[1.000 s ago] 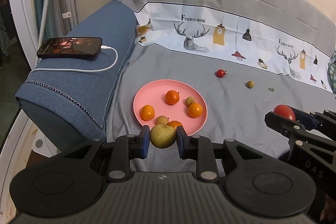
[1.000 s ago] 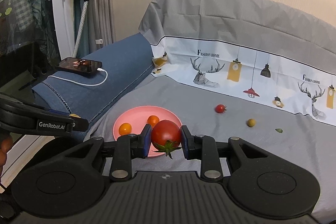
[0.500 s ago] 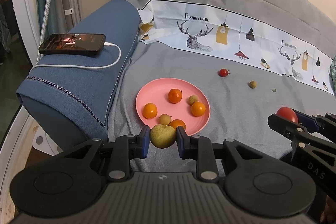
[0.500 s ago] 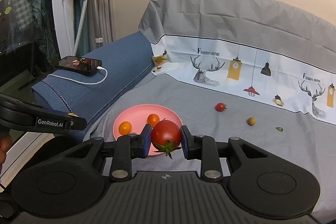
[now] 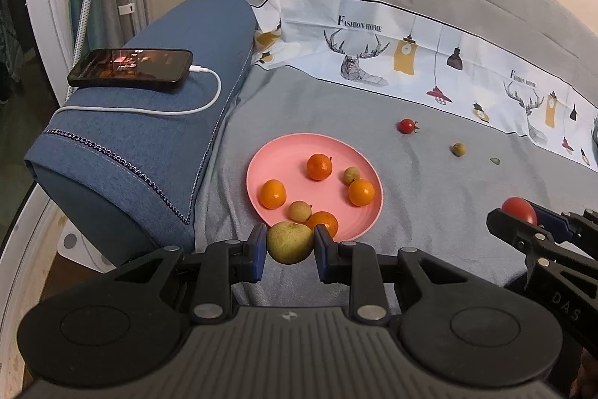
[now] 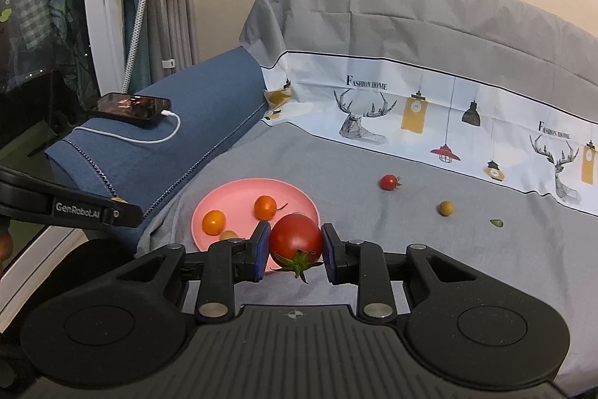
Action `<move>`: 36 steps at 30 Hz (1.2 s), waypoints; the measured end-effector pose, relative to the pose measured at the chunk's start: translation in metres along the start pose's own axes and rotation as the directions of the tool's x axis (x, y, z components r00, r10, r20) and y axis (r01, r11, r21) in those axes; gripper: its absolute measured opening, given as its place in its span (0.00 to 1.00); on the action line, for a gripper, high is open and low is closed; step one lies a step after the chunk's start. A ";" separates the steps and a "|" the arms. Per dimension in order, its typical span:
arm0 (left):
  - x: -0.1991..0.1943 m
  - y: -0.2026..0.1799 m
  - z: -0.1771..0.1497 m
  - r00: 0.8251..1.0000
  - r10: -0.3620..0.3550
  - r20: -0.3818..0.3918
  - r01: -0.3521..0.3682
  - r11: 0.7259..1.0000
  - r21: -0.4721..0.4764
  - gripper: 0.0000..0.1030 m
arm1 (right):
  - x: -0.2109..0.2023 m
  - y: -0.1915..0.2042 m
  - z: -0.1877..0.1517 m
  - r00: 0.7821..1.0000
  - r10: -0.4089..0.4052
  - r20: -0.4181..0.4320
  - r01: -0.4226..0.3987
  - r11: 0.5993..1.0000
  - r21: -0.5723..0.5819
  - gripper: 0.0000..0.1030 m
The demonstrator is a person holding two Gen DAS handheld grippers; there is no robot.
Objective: Organize fruits
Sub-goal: 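Lower the held cherry tomato and yellow-green fruit onto the pink plate with both tools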
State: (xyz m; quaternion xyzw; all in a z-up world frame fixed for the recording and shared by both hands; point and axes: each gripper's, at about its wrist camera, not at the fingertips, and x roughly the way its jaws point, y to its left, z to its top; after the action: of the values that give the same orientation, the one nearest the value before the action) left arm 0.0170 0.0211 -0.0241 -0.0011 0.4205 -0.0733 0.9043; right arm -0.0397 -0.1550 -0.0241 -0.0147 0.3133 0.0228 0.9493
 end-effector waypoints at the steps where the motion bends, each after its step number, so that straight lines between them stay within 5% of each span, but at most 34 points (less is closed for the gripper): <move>1: 0.002 0.001 0.001 1.000 0.001 -0.002 -0.001 1.000 -0.003 0.29 | 0.002 0.000 0.000 1.000 -0.001 -0.003 0.001 1.000 0.000 0.29; 18: 0.038 0.002 0.034 0.999 0.030 -0.019 -0.030 1.000 -0.009 0.29 | 0.050 -0.005 0.006 0.999 0.004 -0.052 -0.004 1.000 -0.005 0.29; 36: 0.132 -0.010 0.074 0.994 0.052 -0.096 -0.051 0.999 0.014 0.29 | 0.145 -0.002 0.010 0.989 0.038 -0.145 -0.040 0.999 -0.016 0.29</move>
State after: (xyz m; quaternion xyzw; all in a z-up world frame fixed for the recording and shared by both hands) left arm 0.1562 -0.0104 -0.0760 0.0184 0.4630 -0.0522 0.8846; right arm 0.0824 -0.1516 -0.1020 -0.0192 0.3815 0.0432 0.9231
